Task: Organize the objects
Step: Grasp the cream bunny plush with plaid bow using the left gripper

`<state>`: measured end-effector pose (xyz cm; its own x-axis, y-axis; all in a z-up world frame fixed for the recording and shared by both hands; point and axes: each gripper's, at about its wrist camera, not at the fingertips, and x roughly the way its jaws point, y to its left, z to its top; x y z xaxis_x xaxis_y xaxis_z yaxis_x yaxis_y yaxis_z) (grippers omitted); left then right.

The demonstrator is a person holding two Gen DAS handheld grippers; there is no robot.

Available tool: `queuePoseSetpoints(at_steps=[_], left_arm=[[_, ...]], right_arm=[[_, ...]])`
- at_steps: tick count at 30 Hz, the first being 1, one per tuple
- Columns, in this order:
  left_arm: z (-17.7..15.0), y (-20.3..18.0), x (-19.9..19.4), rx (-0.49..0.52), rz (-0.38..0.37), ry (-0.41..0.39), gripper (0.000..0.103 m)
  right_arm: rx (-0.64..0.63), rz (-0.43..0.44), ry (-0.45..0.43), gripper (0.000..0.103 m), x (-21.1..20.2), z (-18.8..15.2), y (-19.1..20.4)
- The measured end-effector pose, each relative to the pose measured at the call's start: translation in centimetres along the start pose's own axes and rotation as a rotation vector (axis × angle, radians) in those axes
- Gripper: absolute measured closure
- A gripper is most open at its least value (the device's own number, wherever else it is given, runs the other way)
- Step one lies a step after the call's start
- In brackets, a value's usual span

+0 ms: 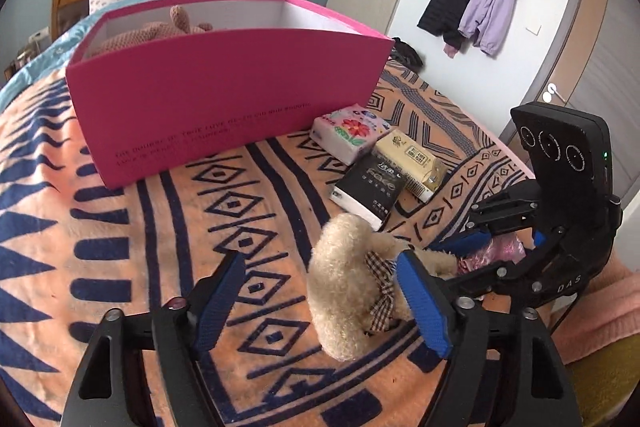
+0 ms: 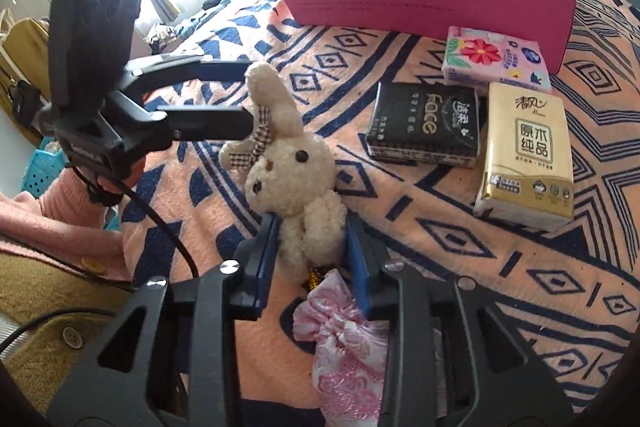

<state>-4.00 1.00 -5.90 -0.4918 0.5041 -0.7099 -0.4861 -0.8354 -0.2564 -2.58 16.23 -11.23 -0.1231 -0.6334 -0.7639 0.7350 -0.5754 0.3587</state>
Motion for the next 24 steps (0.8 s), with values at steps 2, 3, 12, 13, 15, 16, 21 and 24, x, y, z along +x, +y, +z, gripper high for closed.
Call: queuePoseSetpoints(at_steps=[2, 3, 12, 13, 15, 16, 21, 24], left_arm=[[0.1, 0.2, 0.1, -0.012, -0.020, 0.011, 0.033], [0.1, 0.3, 0.2, -0.016, -0.028, 0.016, 0.034], [0.3, 0.2, 1.3, -0.038, -0.082, 0.040, 0.044], [0.2, 0.0, 1.4, -0.037, -0.080, 0.043, 0.044], [0.3, 0.0, 1.7, -0.044, -0.079, 0.050, 0.044], [0.4, 0.0, 1.9, -0.048, -0.082, 0.051, 0.044], [0.4, 0.0, 2.4, -0.073, -0.082, 0.059, 0.044], [0.1, -0.2, 2.8, -0.072, -0.072, 0.080, 0.044]], right_arm=[[-0.001, 0.006, -0.020, 0.074, -0.5, 0.2, -0.1], [0.002, 0.005, -0.037, 0.075, -0.9, 0.4, -0.2], [0.035, 0.004, -0.128, 0.076, -1.7, 3.8, -2.3], [0.039, 0.002, -0.138, 0.076, -1.7, 4.1, -2.5], [0.054, 0.003, -0.157, 0.076, -1.7, 4.9, -2.8], [0.057, 0.005, -0.167, 0.076, -1.8, 5.1, -2.9], [0.210, 0.056, -0.180, 0.063, -0.7, 5.5, -5.2], [0.254, 0.071, -0.171, 0.055, -0.2, 4.8, -5.4]])
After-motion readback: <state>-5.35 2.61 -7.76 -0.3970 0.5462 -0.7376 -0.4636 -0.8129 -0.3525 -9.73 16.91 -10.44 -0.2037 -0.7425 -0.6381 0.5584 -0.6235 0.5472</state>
